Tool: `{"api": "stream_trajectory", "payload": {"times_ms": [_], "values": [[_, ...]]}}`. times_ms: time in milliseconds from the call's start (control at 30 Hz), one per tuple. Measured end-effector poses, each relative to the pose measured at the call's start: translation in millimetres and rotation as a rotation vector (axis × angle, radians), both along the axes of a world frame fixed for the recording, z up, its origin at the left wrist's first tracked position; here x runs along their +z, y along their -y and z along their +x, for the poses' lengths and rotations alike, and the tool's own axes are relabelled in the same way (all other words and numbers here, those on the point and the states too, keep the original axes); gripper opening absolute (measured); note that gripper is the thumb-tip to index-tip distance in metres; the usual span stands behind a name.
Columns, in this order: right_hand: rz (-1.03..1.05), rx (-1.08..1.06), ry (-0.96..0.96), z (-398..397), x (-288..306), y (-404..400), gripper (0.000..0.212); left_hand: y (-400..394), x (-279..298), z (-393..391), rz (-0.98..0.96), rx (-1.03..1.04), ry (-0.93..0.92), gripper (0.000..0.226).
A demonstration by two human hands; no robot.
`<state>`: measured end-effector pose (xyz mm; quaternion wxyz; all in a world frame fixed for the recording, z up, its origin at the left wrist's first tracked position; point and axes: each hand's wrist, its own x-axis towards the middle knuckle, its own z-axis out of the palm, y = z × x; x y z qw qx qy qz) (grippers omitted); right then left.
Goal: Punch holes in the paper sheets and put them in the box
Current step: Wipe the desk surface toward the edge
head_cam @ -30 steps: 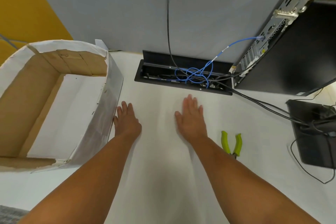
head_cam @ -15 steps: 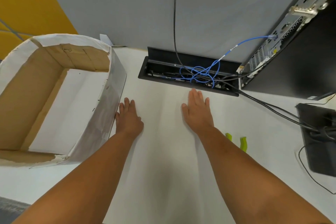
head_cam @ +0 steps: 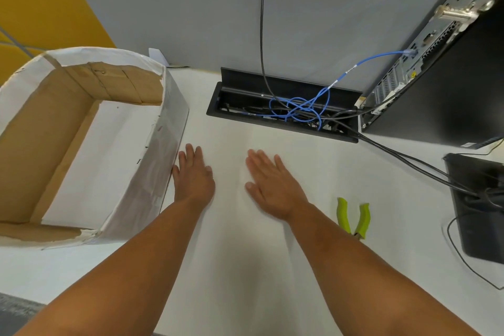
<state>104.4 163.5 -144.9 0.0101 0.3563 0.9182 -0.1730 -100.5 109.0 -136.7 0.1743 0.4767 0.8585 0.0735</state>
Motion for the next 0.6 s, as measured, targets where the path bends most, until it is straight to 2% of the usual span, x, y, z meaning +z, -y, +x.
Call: {"api": "stream_trajectory", "payload": {"times_ms": [100, 233, 300, 433, 600], "values": [[-0.074, 0.033, -0.128, 5.7, 0.0, 5.2, 0.062, 2.9, -6.8, 4.0, 0.049, -0.003, -0.015, 0.058], [-0.14, -0.322, -0.324, 19.6, -3.3, 7.0, 0.059, -9.0, -9.0, 1.0, 0.079, -0.024, -0.03, 0.064], [-0.158, -0.389, -0.349, 24.8, -1.9, 7.8, 0.059, -20.1, -8.9, -2.0, 0.07, -0.031, -0.032, 0.067], [-0.161, -0.39, -0.375, 29.0, -2.0, 8.8, 0.058, -44.6, -9.0, -6.7, 0.056, -0.051, -0.048, 0.069], [-0.113, -0.405, -0.37, 33.3, -7.8, 8.2, 0.058, -61.5, -12.7, -6.0, 0.085, -0.211, -0.046, 0.066]]}}
